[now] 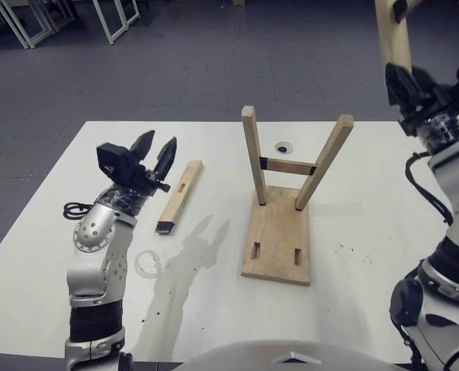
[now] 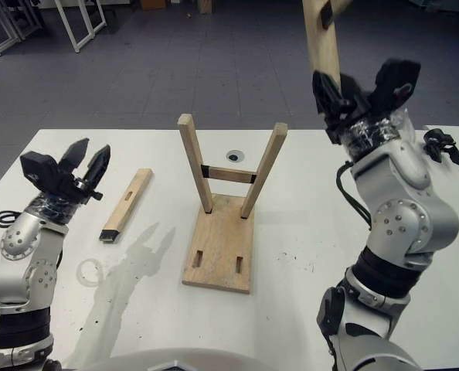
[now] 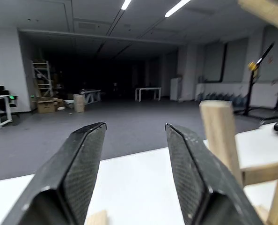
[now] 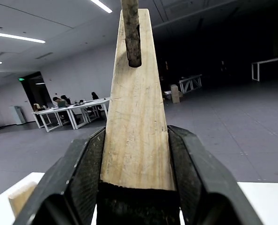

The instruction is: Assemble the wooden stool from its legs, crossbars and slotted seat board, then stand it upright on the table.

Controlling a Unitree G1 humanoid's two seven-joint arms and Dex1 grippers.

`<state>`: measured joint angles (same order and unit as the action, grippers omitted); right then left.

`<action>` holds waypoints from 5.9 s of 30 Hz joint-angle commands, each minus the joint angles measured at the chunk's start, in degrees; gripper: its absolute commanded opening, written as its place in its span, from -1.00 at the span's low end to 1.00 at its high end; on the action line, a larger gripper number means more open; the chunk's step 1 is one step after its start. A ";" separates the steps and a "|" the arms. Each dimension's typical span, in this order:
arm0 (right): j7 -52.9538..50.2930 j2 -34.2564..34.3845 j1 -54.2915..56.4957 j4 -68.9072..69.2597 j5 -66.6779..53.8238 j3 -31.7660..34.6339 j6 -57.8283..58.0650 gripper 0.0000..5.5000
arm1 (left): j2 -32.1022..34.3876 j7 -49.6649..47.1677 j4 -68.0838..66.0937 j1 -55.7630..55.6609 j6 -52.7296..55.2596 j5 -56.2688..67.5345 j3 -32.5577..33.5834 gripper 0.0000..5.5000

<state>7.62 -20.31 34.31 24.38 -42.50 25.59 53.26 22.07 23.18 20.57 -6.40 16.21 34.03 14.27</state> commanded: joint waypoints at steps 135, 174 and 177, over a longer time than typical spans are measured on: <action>35.99 -25.53 -27.91 -1.35 23.60 -34.35 -6.28 0.16 | 17.69 3.16 7.62 -18.18 33.22 29.00 -25.62 0.63; 36.07 -24.84 -27.03 -2.54 24.34 -34.81 -5.63 0.16 | 4.19 0.06 -26.47 10.24 0.31 -16.94 -9.24 0.19; 35.80 -24.77 -26.65 -3.20 23.88 -33.64 -4.91 0.16 | 3.93 -0.15 -26.82 9.80 1.49 -18.33 -9.56 -0.02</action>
<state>43.67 -45.23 6.14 21.80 -18.20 -9.51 47.30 26.22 23.21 -5.84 3.86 16.37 17.08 5.06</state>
